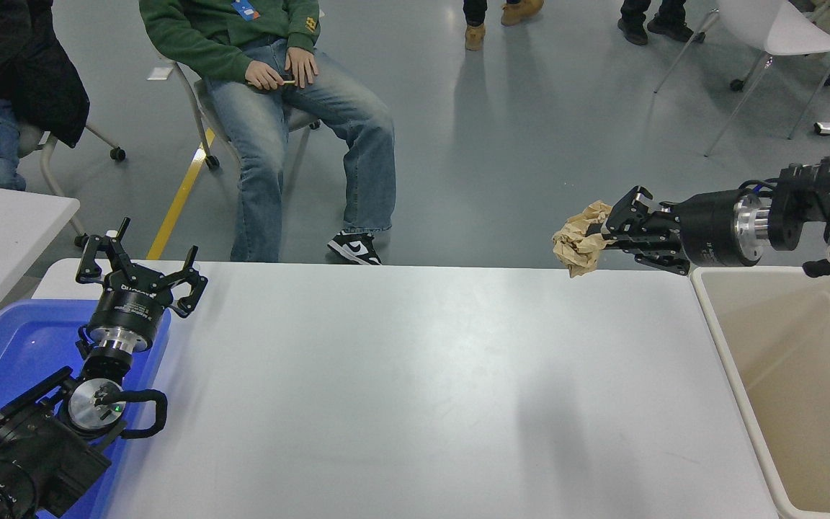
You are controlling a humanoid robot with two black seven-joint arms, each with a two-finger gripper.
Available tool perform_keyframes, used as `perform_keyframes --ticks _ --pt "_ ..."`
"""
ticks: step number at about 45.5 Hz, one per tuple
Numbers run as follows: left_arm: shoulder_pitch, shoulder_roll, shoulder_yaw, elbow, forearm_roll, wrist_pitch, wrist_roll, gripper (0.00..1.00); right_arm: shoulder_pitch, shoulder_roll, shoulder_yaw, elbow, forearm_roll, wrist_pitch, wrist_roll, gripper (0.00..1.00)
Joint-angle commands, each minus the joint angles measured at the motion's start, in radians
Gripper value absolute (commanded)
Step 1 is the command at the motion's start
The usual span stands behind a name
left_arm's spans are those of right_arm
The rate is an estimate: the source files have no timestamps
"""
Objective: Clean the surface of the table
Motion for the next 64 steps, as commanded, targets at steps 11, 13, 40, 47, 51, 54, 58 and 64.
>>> perform_keyframes --ticks 11,13,40,47,51,54,58,64 --pt "0.000 0.000 0.000 0.000 0.000 -0.001 0.000 1.00 -0.031 -0.006 -0.017 -0.227 0.000 -0.002 0.000 0.00" --pt "0.000 0.000 0.000 0.000 0.000 0.000 0.000 1.00 -0.042 -0.006 -0.017 -0.258 -0.002 -0.003 0.000 0.00" --pt "0.000 0.000 0.000 0.000 0.000 0.000 -0.001 1.00 -0.273 0.113 -0.014 -0.829 -0.003 -0.016 0.005 0.00" --pt "0.000 0.000 0.000 0.000 0.000 0.000 0.000 1.00 -0.324 0.178 -0.017 -0.959 -0.008 -0.017 0.005 0.00" --pt "0.000 0.000 0.000 0.000 0.000 0.000 0.000 1.00 -0.358 0.228 -0.017 -1.042 -0.012 -0.017 0.005 0.00" --pt "0.000 0.002 0.000 0.000 0.000 0.000 0.000 1.00 -0.385 0.262 -0.019 -1.105 -0.017 -0.017 0.005 0.00" --pt "0.000 0.000 0.000 0.000 0.000 0.000 0.000 1.00 -0.419 0.308 -0.019 -1.174 -0.017 -0.020 0.003 0.00" --pt "0.000 0.000 0.000 0.000 0.000 0.000 -0.001 1.00 -0.459 0.340 -0.019 -1.212 -0.019 -0.063 0.000 0.00"
